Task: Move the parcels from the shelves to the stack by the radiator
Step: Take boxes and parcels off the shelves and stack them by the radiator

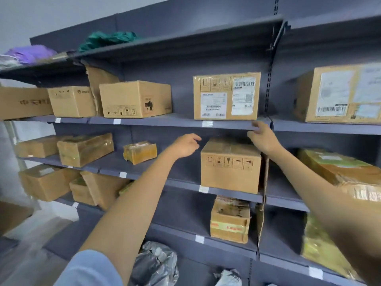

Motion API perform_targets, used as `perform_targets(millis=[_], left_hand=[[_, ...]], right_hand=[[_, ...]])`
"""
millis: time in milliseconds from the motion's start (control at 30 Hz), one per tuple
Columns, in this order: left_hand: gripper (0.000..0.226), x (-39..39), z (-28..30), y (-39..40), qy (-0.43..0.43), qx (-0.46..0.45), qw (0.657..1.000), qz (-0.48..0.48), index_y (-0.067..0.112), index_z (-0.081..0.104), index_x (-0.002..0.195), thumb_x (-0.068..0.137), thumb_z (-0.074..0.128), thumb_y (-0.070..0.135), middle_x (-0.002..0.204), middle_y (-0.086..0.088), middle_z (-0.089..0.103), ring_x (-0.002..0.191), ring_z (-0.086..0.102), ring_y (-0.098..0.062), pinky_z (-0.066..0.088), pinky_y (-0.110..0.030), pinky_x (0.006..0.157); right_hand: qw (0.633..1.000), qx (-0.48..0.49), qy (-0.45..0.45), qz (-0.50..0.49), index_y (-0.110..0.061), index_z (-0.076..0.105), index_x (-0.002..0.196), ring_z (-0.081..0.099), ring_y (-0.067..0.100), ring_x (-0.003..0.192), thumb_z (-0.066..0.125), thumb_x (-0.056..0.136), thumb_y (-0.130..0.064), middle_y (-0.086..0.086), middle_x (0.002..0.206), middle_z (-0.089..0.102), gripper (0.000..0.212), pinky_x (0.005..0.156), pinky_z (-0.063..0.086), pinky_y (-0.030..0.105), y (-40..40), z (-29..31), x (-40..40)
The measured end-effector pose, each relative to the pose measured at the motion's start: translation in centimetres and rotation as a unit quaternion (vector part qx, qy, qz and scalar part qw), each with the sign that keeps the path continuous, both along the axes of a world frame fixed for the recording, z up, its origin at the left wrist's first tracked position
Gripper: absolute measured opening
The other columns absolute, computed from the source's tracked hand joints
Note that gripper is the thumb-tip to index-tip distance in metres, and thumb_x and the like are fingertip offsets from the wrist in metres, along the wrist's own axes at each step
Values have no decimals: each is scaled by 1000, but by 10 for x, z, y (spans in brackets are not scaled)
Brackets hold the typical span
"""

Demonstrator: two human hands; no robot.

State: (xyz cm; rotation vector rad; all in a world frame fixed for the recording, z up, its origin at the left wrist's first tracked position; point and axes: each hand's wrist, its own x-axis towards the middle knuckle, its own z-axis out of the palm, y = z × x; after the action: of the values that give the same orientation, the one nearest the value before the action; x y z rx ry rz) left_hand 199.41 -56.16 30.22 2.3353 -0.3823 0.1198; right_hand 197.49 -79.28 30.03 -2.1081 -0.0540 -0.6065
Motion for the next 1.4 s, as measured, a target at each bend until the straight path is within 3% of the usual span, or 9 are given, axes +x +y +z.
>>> perform_targets(millis=[167, 333, 633, 800, 967, 1067, 1200, 1300, 1400], left_hand=[[51, 79, 8, -7, -13, -38, 999, -2, 21, 30, 145, 96, 43, 16, 150, -1, 34, 134, 37, -17, 33, -24, 101], [66, 141, 41, -11, -42, -143, 988, 28, 20, 14, 150, 95, 49, 26, 156, 0, 21, 139, 32, -21, 31, -32, 112], [56, 175, 110, -22, 39, -176, 983, -21, 15, 38, 140, 97, 27, 48, 141, -2, 46, 125, 44, -22, 36, -33, 91], [68, 179, 119, 2, 0, -263, 965, 6, 11, 60, 101, 94, 14, 61, 93, -8, 66, 91, 60, -24, 48, -28, 63], [76, 183, 133, 29, -16, -326, 944, -39, 11, 63, 94, 87, 19, 72, 84, -9, 71, 78, 67, -22, 55, -30, 68], [59, 170, 141, 35, -12, -339, 937, -86, 18, 61, 72, 89, 32, 67, 63, 5, 65, 65, 59, -12, 49, -23, 65], [67, 156, 126, 21, 17, -278, 944, -177, 24, 33, 142, 85, 64, 41, 115, 1, 62, 103, 61, -21, 50, -41, 92], [101, 146, 103, 14, 34, -319, 929, -184, 27, -4, 150, 82, 71, 27, 121, 4, 56, 109, 58, -19, 49, -36, 94], [71, 140, 83, 20, 91, -328, 918, -204, 14, 41, 139, 79, 73, 32, 109, 0, 68, 91, 68, -15, 57, -28, 70]], right_hand=[[997, -9, -73, -36, 7, 49, 119, 46, 45, 120, 44, 90, -3, 26, 126, 53, 31, 101, 38, 58, -15, 37, 70], [993, 66, -87, -37, -11, 34, 138, 38, 24, 132, 49, 88, -5, 8, 140, 42, 52, 109, 32, 37, -10, 40, 116], [965, 238, -9, -110, -10, 27, 144, 42, 26, 130, 42, 89, -55, 4, 145, 41, 73, 110, 32, 44, -7, 83, 129], [951, 233, -84, -186, -5, 62, 107, 62, 28, 96, 23, 91, -61, 11, 101, 66, 71, 94, 47, 42, -12, 89, 98], [936, 300, -124, -138, -15, 50, 58, 48, 10, 45, 29, 94, -54, -3, 47, 52, 57, 51, 37, 22, -24, 95, 71], [946, 299, -107, -64, -23, 55, 61, 56, 17, 65, 45, 74, -71, -4, 59, 57, 51, 70, 41, 29, -21, 97, 59], [977, 208, -47, -10, -21, 62, 99, 63, 9, 68, 44, 89, -58, -6, 79, 65, 42, 59, 49, 22, -4, 87, 42], [978, 202, -35, -32, -20, 42, 131, 60, 7, 86, 48, 92, -46, -4, 108, 60, 47, 64, 48, 23, 10, 64, 32], [966, 253, -47, -35, -22, 32, 141, 55, 7, 96, 51, 92, -40, -3, 124, 54, 55, 73, 47, 25, 20, 37, 24]])
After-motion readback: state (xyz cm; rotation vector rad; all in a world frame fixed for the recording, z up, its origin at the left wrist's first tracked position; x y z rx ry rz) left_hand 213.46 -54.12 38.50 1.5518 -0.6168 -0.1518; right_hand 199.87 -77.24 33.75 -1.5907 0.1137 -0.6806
